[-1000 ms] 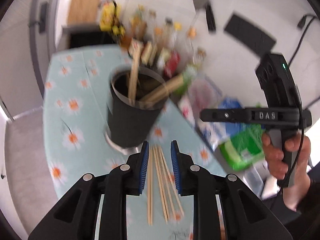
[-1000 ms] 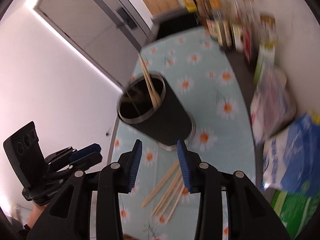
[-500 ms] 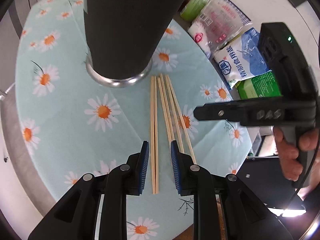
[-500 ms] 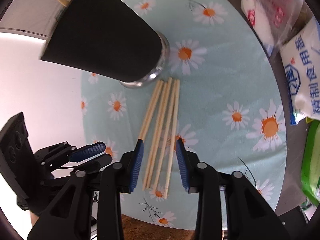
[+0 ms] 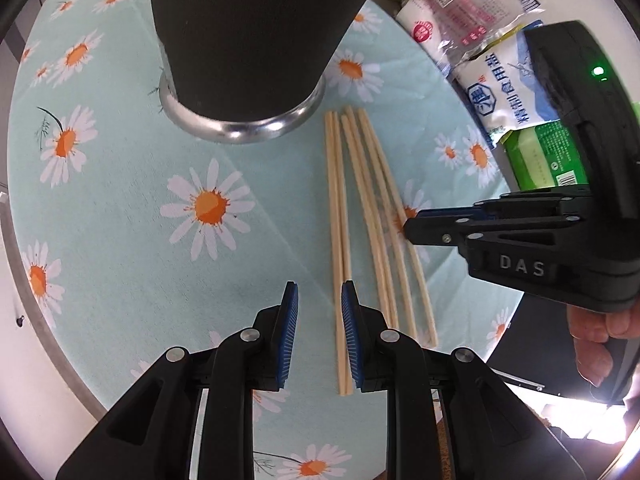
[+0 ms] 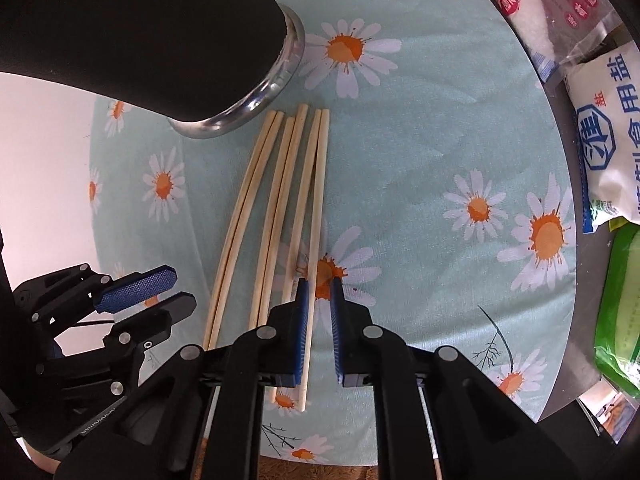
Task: Organize utensils
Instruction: 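Move both open grippers back down to the remaining chopsticks, then close the right gripper on a wooden chopstick while the left gripper grasps another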
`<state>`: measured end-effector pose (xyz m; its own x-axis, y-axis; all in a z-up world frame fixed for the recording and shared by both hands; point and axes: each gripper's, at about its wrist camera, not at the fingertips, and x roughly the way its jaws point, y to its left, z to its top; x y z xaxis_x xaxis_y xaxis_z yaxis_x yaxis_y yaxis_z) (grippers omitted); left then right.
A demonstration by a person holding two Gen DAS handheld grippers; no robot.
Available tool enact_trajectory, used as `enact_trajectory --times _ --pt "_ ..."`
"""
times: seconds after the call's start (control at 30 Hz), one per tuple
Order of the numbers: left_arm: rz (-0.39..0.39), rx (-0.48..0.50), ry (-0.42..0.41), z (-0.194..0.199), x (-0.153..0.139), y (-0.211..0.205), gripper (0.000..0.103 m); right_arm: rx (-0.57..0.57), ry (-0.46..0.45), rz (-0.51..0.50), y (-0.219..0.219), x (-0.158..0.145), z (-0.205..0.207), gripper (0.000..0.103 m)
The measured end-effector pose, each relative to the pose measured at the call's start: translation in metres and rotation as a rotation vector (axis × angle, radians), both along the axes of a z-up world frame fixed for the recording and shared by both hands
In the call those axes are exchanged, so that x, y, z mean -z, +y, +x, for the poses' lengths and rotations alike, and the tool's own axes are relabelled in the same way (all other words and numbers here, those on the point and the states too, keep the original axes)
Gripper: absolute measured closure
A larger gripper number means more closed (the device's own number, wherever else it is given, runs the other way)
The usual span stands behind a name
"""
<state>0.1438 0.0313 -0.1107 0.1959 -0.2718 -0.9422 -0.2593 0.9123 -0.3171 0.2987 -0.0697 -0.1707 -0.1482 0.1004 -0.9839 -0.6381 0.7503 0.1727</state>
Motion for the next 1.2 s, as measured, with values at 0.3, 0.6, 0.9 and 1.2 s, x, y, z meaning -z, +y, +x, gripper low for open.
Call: enact_trajectory --times 0.3,0.6,0.9,1.2 --pt "0.01 0.026 0.012 -0.001 0.003 0.004 0.081 -0.018 -0.158 -0.105 0.032 0.003 -0.04 0.092" --pt "0.037 0.023 0.026 0.005 0.008 0.003 0.081 -0.004 -0.077 -0.041 0.028 0.002 -0.035 0.098" --pt "0.074 -0.009 0.066 0.026 0.01 -0.01 0.081 -0.068 -0.025 0.076 0.013 -0.026 -0.017 0.098" --pt "0.112 -0.085 0.102 0.032 0.008 -0.009 0.082 -0.137 0.016 0.123 -0.005 -0.027 0.015 0.098"
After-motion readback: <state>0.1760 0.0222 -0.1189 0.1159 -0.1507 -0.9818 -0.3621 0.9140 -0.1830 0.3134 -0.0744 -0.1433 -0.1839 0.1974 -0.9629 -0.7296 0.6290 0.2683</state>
